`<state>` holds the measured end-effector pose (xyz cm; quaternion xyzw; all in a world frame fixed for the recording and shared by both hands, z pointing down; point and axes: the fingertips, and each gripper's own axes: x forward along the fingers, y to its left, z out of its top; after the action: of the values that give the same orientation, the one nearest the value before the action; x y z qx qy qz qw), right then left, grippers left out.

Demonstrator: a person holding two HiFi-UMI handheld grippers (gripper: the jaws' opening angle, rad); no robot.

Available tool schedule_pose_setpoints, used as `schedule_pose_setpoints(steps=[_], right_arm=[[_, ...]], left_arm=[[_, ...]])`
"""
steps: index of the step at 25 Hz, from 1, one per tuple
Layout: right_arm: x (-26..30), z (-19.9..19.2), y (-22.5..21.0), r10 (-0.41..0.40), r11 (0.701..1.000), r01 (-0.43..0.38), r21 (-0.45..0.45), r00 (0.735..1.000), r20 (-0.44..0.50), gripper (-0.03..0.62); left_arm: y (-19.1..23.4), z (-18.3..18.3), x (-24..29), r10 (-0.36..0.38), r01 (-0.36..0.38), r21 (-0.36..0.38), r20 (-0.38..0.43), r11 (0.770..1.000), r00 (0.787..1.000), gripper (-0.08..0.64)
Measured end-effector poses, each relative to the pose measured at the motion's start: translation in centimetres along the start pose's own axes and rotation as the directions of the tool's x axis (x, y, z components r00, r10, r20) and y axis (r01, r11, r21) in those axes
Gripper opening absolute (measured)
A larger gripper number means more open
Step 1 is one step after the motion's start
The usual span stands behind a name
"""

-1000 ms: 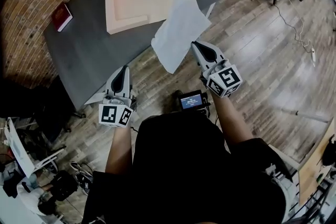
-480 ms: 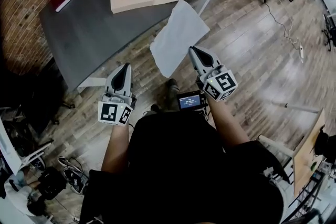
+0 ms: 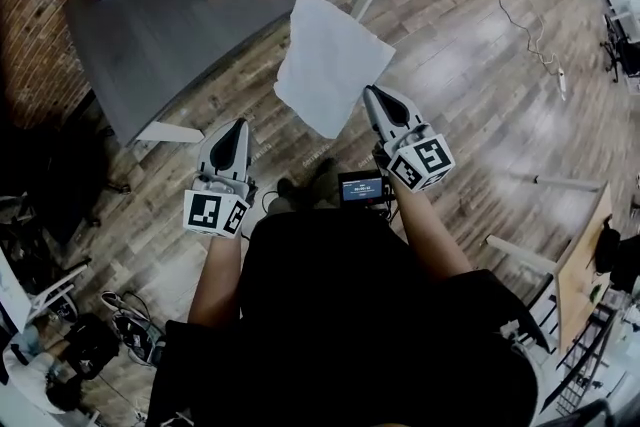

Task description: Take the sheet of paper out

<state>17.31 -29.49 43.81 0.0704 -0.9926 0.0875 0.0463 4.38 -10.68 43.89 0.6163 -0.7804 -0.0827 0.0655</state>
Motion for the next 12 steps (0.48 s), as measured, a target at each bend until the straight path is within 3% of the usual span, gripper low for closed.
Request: schedule_pose_setpoints(steps=[12], right_arm=[[-4.4, 1.4, -3.2, 0.05, 0.998, -0.052, 0.031, 0.998, 0.046, 0.002]], left_arm=[[-6.6, 1.7, 3.2, -0.022, 0.022, 0.037, 0.006, 0.999, 1.0, -0.005]])
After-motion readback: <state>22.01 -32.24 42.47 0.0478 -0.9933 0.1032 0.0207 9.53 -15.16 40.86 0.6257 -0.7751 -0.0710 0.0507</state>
